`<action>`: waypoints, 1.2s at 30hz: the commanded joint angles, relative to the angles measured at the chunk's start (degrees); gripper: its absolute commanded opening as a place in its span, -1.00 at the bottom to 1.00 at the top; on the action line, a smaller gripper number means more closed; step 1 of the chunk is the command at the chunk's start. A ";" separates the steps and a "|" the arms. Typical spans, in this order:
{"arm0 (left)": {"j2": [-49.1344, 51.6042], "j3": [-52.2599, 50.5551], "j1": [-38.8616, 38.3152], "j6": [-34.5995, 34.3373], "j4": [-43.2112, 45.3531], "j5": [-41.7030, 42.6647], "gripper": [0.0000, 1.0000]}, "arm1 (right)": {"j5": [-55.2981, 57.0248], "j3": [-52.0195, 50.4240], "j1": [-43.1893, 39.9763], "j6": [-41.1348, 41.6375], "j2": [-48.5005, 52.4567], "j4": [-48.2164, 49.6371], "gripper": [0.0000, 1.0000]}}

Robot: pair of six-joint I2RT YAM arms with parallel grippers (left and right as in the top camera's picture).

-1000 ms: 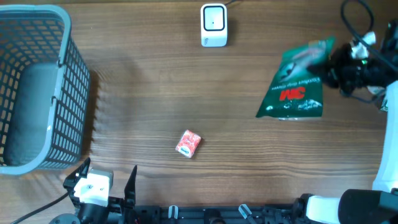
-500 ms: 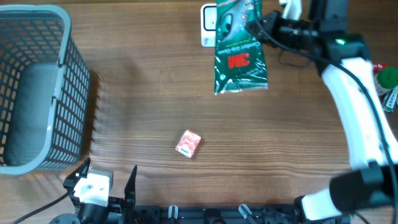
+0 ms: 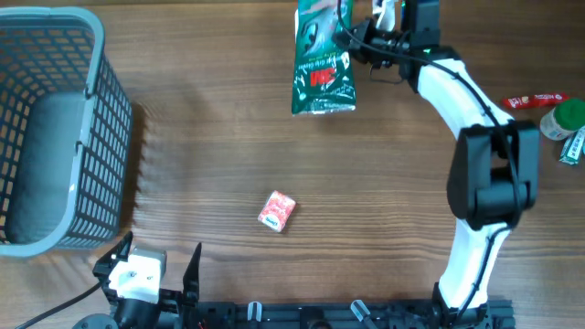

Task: Scan the item barcode
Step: 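Hold the gloves pack up under the scanner with the right gripper, then carry the gloves pack to the far right and release it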

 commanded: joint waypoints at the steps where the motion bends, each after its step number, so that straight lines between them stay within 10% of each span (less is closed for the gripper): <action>1: -0.09 -0.04 -0.26 -0.15 0.15 0.68 1.00 | 1.36 0.20 -0.09 0.70 2.01 -0.35 -0.91; 18: -0.09 -0.04 -0.26 -0.15 0.15 0.68 1.00 | 15.91 0.26 -3.10 -5.33 -3.41 -16.41 -0.91; 31: -0.09 -0.04 -0.26 -0.15 0.15 0.68 1.00 | 45.53 0.24 -27.61 3.41 -8.26 -27.43 -0.91; 36: -0.09 -0.04 -0.26 -0.15 0.15 0.68 1.00 | 46.25 0.24 -31.85 -1.55 -7.15 -23.93 -0.34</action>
